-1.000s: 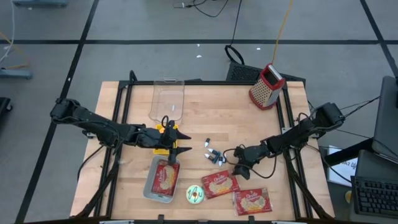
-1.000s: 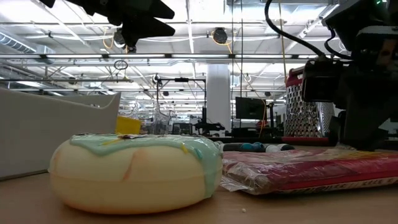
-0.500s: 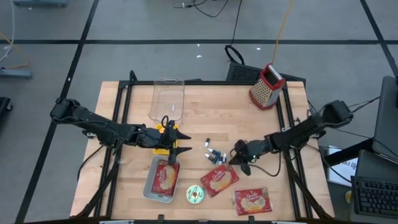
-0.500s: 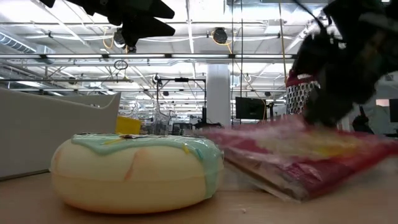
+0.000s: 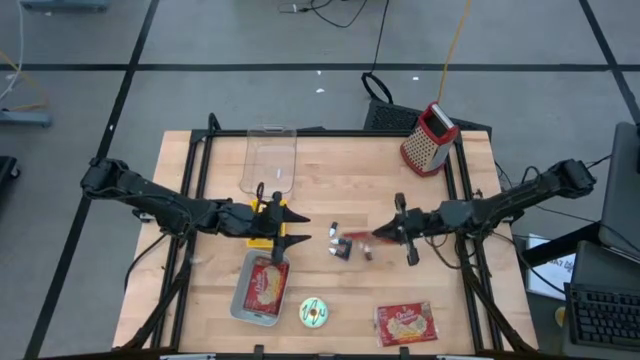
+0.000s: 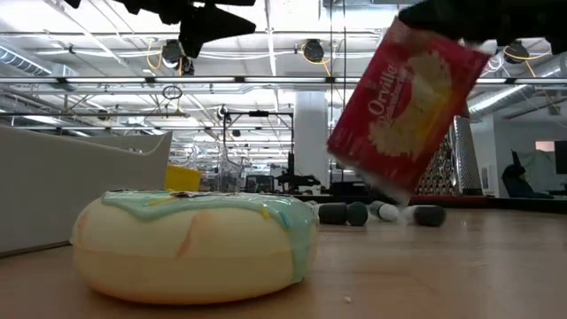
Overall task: Pick & Place Food Item
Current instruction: Put the left red popcorn bag into the white bin
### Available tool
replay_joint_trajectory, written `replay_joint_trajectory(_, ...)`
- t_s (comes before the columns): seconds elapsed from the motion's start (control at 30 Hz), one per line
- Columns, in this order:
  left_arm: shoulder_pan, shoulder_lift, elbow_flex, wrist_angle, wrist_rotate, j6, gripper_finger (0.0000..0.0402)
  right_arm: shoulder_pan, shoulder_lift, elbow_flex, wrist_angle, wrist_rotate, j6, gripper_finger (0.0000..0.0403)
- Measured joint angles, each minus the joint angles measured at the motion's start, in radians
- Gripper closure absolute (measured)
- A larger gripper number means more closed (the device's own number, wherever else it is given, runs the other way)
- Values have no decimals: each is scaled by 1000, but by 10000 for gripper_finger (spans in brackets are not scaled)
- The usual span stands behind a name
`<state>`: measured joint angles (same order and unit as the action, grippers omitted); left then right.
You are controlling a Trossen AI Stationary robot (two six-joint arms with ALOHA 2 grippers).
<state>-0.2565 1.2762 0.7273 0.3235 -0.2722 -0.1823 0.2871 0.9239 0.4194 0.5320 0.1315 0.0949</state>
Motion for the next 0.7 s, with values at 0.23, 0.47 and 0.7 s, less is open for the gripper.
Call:
replay_joint_trajectory(0.23,22,16,0,99,0,-14,188,0,-22,0,161,-2,-176,403)
replay_joint_trajectory(0.47,71,106,9,212,22,-60,188,-1,-21,1,181,-23,-192,403)
replay_joint_trajectory(0.7,113,260,130,208,197,-72,188,0,9,2,183,-54,-178,403)
